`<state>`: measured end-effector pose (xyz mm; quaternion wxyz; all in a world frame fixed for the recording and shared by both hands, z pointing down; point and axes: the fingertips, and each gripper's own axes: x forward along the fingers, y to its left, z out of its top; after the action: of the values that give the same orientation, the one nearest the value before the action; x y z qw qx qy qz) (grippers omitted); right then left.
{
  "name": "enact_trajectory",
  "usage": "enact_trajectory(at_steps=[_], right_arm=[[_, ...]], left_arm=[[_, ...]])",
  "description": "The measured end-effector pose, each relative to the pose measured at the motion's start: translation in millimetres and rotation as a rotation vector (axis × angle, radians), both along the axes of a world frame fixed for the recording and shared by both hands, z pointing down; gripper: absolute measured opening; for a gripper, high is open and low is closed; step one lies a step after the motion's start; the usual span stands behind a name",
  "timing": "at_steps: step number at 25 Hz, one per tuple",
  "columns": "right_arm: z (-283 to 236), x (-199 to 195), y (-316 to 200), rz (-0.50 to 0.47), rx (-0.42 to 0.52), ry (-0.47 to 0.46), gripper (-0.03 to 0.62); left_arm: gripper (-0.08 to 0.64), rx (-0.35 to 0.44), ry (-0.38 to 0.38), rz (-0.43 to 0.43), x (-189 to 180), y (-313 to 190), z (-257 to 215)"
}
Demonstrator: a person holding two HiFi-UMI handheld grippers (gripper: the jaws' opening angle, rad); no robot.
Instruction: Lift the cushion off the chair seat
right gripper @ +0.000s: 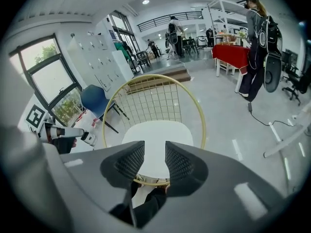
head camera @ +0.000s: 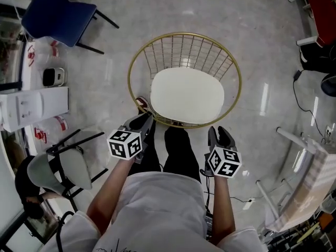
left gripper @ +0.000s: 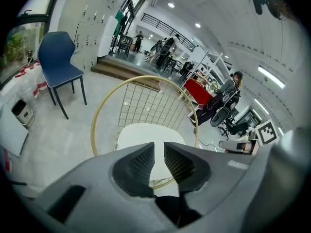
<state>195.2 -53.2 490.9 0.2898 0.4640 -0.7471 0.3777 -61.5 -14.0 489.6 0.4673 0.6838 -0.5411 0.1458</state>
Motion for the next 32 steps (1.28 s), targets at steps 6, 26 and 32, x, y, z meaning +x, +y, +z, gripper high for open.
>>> enact_trajectory(at_steps=[6,26,32], right_arm=[[22,-9,2,-0.051,-0.027,0.017,0.141],[100,-17,-9,-0.165,-0.109,0.087,0.218],[125,-10,-15,-0.156,-0.134,0.112,0.25]], left_arm=[[0.063,-0.07,0.004,-0.011,-4,12,37],[0.074,-0.194,0.069,-0.131,-13,11,134],[0.084,-0.215,0.065,-0.134,-12,6,156]])
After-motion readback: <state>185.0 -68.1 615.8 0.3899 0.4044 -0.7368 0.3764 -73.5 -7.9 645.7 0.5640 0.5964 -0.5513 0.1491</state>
